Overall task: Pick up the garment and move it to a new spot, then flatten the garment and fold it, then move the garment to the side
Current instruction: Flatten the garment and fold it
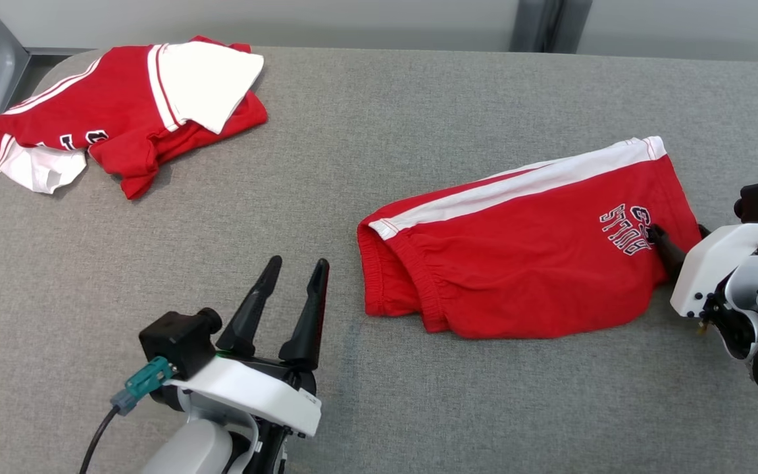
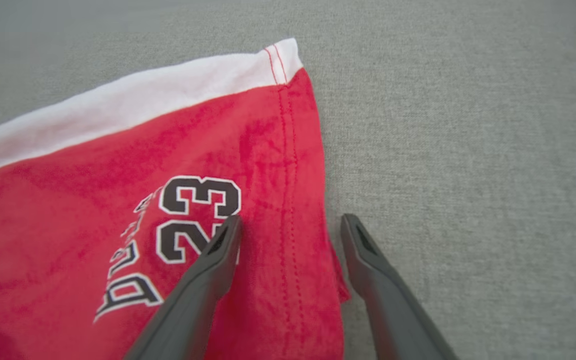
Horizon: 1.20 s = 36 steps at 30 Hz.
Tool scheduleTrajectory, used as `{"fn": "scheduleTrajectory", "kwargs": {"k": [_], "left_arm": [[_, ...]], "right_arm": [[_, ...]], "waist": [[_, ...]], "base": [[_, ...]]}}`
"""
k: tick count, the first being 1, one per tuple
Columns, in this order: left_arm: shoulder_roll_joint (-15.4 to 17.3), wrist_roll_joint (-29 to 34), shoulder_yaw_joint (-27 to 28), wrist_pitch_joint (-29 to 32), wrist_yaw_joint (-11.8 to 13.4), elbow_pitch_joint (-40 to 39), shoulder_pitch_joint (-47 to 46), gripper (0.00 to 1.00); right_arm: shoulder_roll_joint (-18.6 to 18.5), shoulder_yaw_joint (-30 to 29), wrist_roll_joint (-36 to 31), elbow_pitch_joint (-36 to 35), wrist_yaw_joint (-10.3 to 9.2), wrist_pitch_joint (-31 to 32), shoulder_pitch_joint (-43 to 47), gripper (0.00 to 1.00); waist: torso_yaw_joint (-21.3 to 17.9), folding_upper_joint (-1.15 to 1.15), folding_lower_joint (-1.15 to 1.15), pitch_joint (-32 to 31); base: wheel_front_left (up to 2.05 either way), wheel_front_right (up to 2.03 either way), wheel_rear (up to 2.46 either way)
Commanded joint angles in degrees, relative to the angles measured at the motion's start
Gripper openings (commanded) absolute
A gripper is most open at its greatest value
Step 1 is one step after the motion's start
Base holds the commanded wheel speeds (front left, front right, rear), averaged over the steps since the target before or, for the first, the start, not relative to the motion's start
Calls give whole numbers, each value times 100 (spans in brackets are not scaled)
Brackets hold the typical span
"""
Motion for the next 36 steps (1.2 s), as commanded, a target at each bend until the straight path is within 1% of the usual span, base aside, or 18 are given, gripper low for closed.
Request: {"fn": "scheduleTrajectory", "kwargs": {"k": [1,3,4,5,6,7,8,10,11,12,16,20,24,25,30,36], "left_arm": [[32,-9,69,-20,8,-23,48,100],[53,13,126,-41,14,-35,65,100],[58,24,149,-45,13,-42,73,100],[61,31,174,-50,10,-48,80,100],[64,38,192,-57,7,-56,86,100],[65,45,205,-63,5,-59,91,100],[63,54,217,-62,3,-58,95,100],[56,62,239,-61,3,-59,105,100],[54,69,248,-65,4,-60,107,100],[51,80,257,-70,3,-60,104,100],[55,100,301,-79,4,-52,122,100],[58,115,343,-89,20,-51,163,100],[42,127,374,-93,-7,-77,234,100],[42,127,374,-93,-7,-77,234,100],[71,200,422,-97,20,-90,265,100],[115,323,471,-104,65,23,311,100]], "right_arm": [[21,-12,52,93,1,67,55,100],[96,-3,92,214,1,162,85,100],[135,-7,116,263,1,227,105,95],[177,-15,148,305,1,278,126,80],[218,-21,174,335,1,322,146,58],[250,-30,212,368,1,370,165,46],[281,-33,227,380,1,403,186,40],[327,-40,273,385,1,478,237,21],[328,-42,292,379,1,490,244,4],[327,-64,310,374,0,430,241,0],[270,-152,374,274,0,137,183,0],[136,-321,535,3,0,-180,185,0],[-68,-433,702,-298,1,-389,371,0],[-68,-433,702,-298,1,-389,371,0],[-292,-549,888,-549,1,-600,708,0],[-343,-609,995,-702,1,-772,1021,0]], "waist": [[16,0,0,-2],[31,0,0,-1],[35,0,0,2],[37,0,0,3],[38,0,0,5],[39,0,0,7],[38,0,0,10],[32,0,0,11],[27,0,0,11],[20,0,0,11],[-38,0,0,-28],[-149,0,0,-116],[-319,0,0,-214],[-319,0,0,-214],[-602,0,0,-317],[-981,0,0,-381]], "base": [[0,0,0],[0,0,0],[0,0,0],[0,0,0],[0,0,0],[0,0,0],[0,0,0],[0,0,0],[0,0,0],[0,0,0],[0,0,0],[0,0,0],[0,0,0],[0,0,0],[0,0,0],[0,0,0]]}}
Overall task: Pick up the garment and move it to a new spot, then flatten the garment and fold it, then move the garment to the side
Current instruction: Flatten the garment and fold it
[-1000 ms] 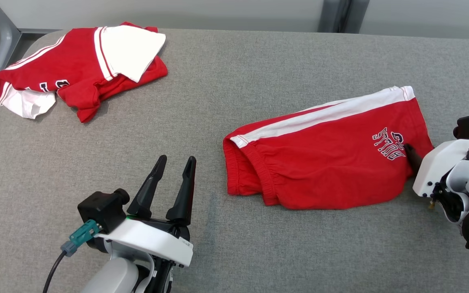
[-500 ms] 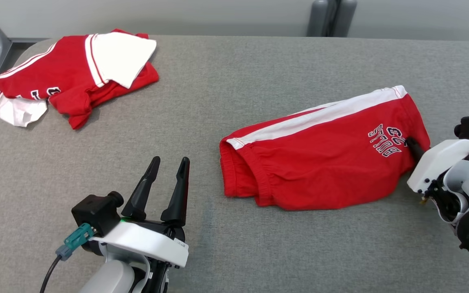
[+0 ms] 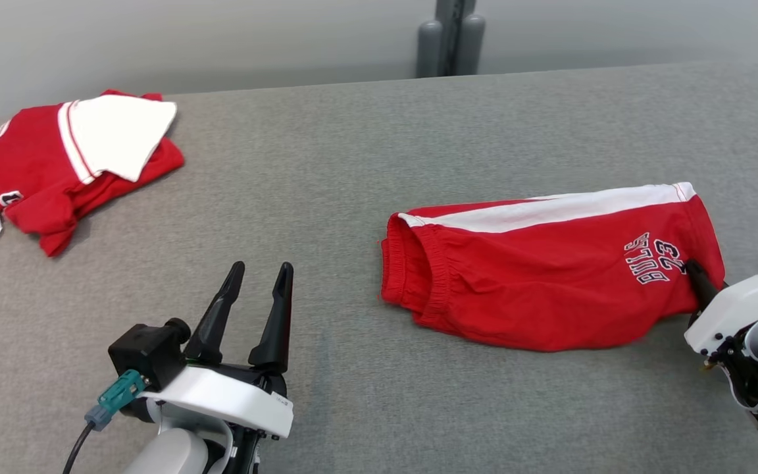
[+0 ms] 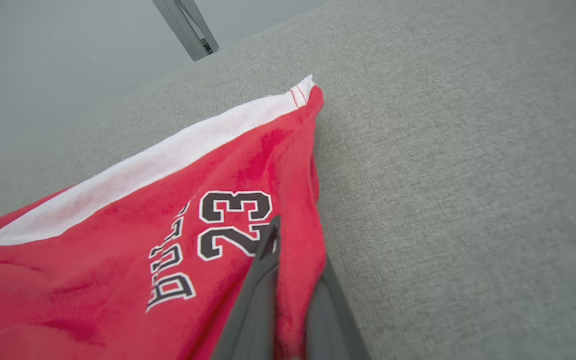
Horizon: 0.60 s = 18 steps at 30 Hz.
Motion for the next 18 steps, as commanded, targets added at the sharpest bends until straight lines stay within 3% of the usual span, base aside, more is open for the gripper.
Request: {"fn": "scheduleTrajectory", "kwargs": {"k": [1,8,18], "left_arm": [[59,103,27,-31,47,61,26,100],[66,321,30,-36,90,260,-13,100],[-57,364,94,-34,-11,379,37,100]], "right_arm": [[-20,-33,62,-22,1,-74,97,0],[-45,-168,158,36,1,-194,246,0],[-64,-152,-36,-61,1,-263,-51,0]], "waist": [[-162,0,0,-39],[-319,0,0,-67],[-180,0,0,-202]], "base": [[0,0,0],[0,0,0],[0,0,0]]}}
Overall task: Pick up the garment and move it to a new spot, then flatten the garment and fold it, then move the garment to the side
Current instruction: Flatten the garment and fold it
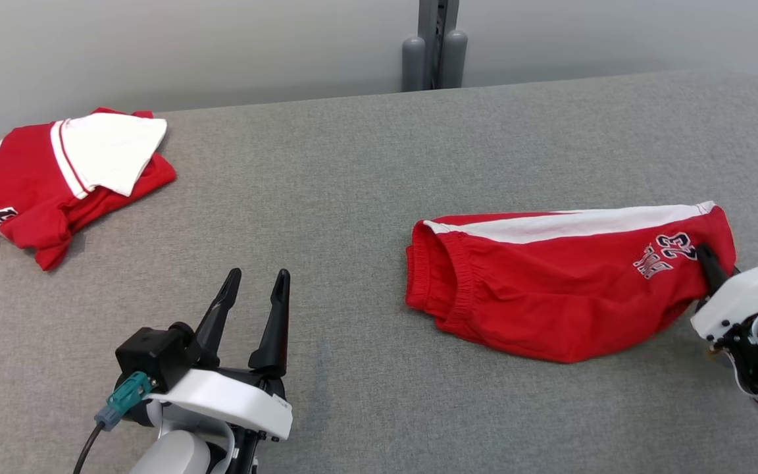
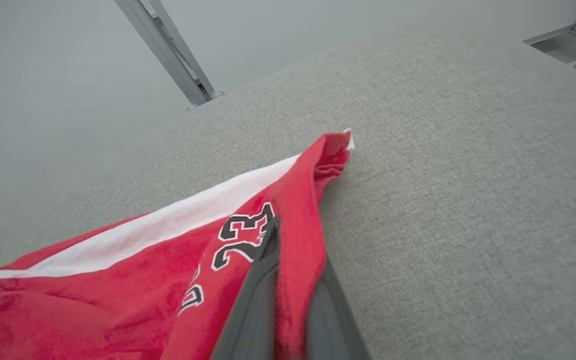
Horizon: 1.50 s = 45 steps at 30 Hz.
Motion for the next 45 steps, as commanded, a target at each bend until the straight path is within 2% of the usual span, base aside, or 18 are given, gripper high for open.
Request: {"fn": "scheduleTrajectory", "kwargs": {"k": [1,9,21,32,43,44,45], "left_arm": [[-8,51,42,-27,-34,19,51,100],[-124,69,105,-28,-105,69,137,100],[-232,98,148,-28,-214,112,244,100],[-290,160,188,-28,-272,138,279,100],[-344,184,205,-28,-305,220,281,100],[-344,186,208,-28,-306,222,288,100],[-345,187,212,-28,-308,223,297,100]], "right_arm": [[-6,40,-99,-70,1,-47,-120,0],[190,335,-559,-575,1,-42,-558,0],[958,1039,-1183,-966,1,378,-716,0],[1686,1566,-1677,-465,1,561,-593,0],[2059,1807,-2310,18,1,591,-550,0],[2074,1816,-2360,43,1,563,-549,34],[2086,1823,-2409,71,1,534,-543,62]], "waist": [[63,0,0,-56],[246,0,0,-269],[448,0,0,-442],[572,0,0,-395],[602,0,0,-401],[596,0,0,-404],[588,0,0,-407]], "base": [[0,0,0],[0,0,0],[0,0,0],[0,0,0],[0,0,0],[0,0,0],[0,0,0]]}}
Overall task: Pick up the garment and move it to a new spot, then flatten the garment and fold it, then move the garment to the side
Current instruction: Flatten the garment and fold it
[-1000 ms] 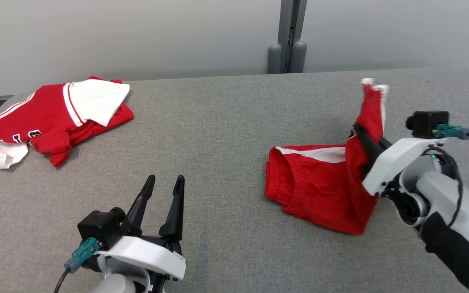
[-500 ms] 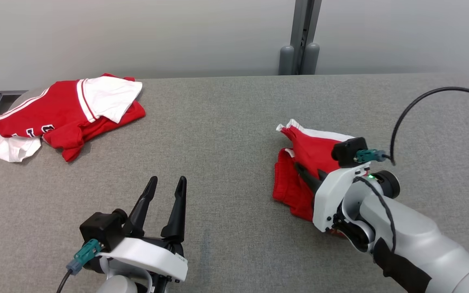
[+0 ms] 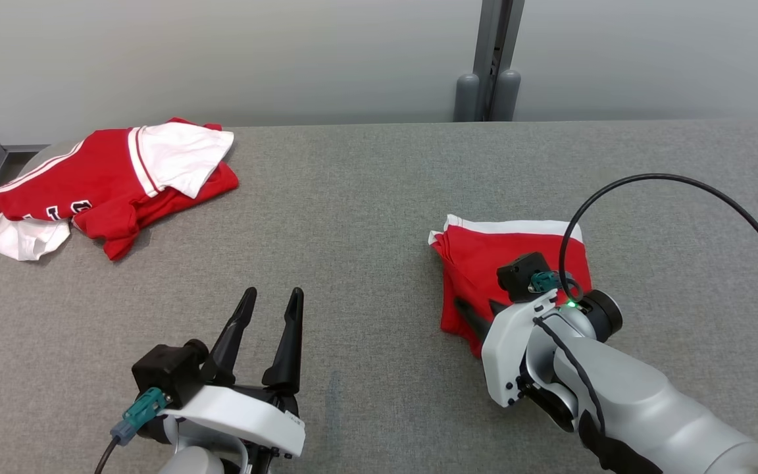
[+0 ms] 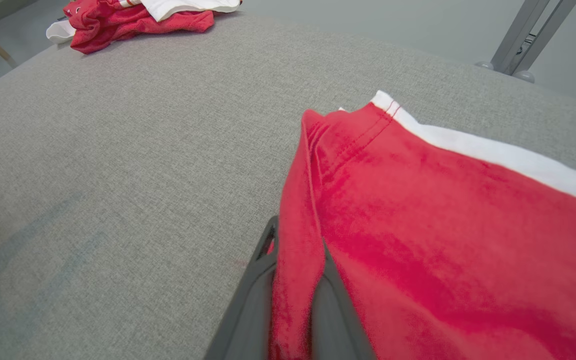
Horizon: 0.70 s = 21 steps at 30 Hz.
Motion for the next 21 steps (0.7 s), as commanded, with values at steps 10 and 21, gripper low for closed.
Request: {"fn": "scheduleTrajectory", "kwargs": {"k": [10,21], "left_arm": [[34,48,54,-27,-9,9,77,100],[59,42,30,-27,27,-15,96,100]], "right_arm": [[-45,45,-370,-28,1,-349,181,100],[-163,-396,-553,-440,1,-669,375,100]], "waist": [[-139,0,0,-17],[-229,0,0,-49]], "base": [[0,0,0],[0,0,0]]}}
